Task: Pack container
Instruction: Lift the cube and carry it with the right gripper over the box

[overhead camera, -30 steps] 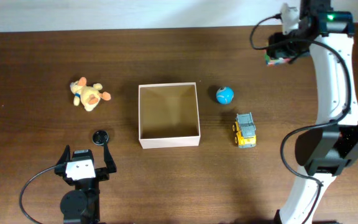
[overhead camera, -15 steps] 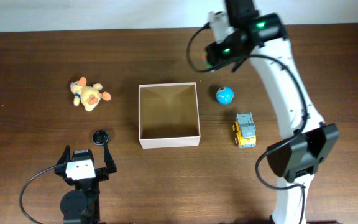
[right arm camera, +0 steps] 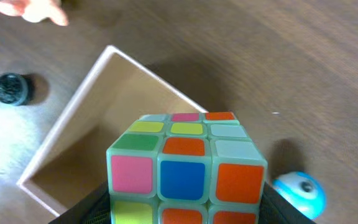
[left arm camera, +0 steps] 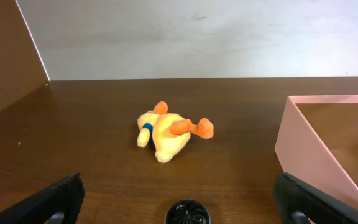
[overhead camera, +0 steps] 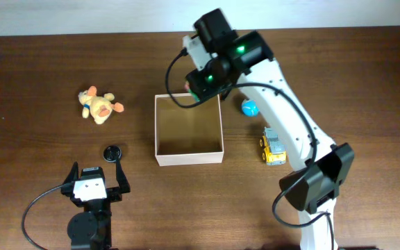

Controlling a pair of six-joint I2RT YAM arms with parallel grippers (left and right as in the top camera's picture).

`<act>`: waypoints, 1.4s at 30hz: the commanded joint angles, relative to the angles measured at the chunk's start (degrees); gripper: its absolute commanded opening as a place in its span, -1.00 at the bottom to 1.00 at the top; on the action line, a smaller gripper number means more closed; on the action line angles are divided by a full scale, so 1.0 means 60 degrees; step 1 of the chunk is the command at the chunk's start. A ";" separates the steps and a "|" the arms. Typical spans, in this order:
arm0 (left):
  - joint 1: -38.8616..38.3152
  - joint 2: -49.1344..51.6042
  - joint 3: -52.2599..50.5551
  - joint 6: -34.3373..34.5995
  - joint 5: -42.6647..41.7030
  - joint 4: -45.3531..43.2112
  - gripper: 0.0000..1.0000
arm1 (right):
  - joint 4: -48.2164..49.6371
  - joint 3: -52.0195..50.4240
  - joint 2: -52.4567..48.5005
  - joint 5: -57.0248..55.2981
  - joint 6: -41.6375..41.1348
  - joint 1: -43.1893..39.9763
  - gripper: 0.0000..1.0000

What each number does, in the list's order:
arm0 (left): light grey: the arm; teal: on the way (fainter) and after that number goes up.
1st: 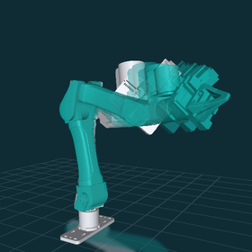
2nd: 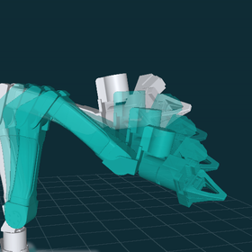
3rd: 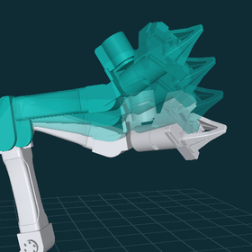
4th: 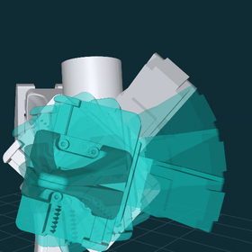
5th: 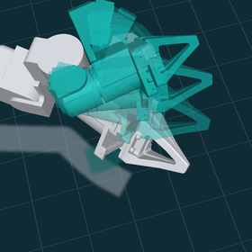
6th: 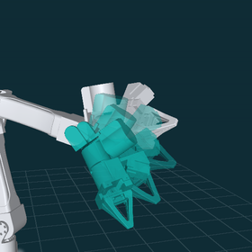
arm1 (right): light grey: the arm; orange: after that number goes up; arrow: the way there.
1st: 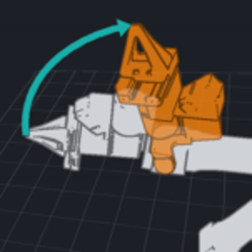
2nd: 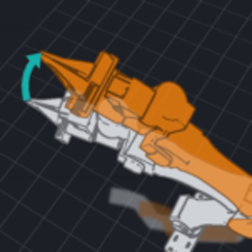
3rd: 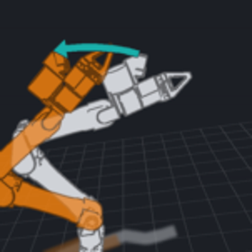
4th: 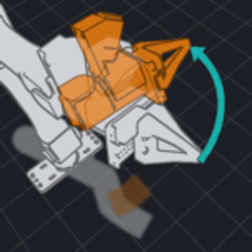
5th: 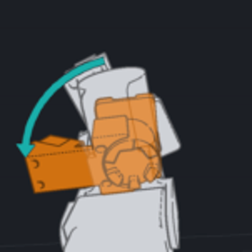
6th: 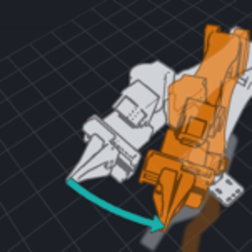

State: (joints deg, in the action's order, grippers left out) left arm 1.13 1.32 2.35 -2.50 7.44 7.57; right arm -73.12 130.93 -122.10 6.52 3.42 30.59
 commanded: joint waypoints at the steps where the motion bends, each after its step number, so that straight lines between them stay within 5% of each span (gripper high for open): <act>1: 0.0007 -0.0044 -0.0044 0.0058 -0.0098 -0.0004 0.99 | 0.0004 0.0033 -0.0102 -0.0393 -0.0725 0.0215 0.11; 21: 0.0007 -0.0044 -0.0044 0.0058 -0.0098 -0.0004 0.99 | -0.0142 -0.0812 -0.0965 -0.1472 -0.3224 0.0211 0.10; 42: 0.0007 -0.0044 -0.0044 0.0058 -0.0098 -0.0004 0.98 | 0.0954 -0.1508 -0.0965 -0.1719 -0.3442 0.0204 0.09</act>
State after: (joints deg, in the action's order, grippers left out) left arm 1.13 1.32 2.35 -2.50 7.44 7.57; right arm -67.96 122.65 -127.90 -2.59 -16.47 32.03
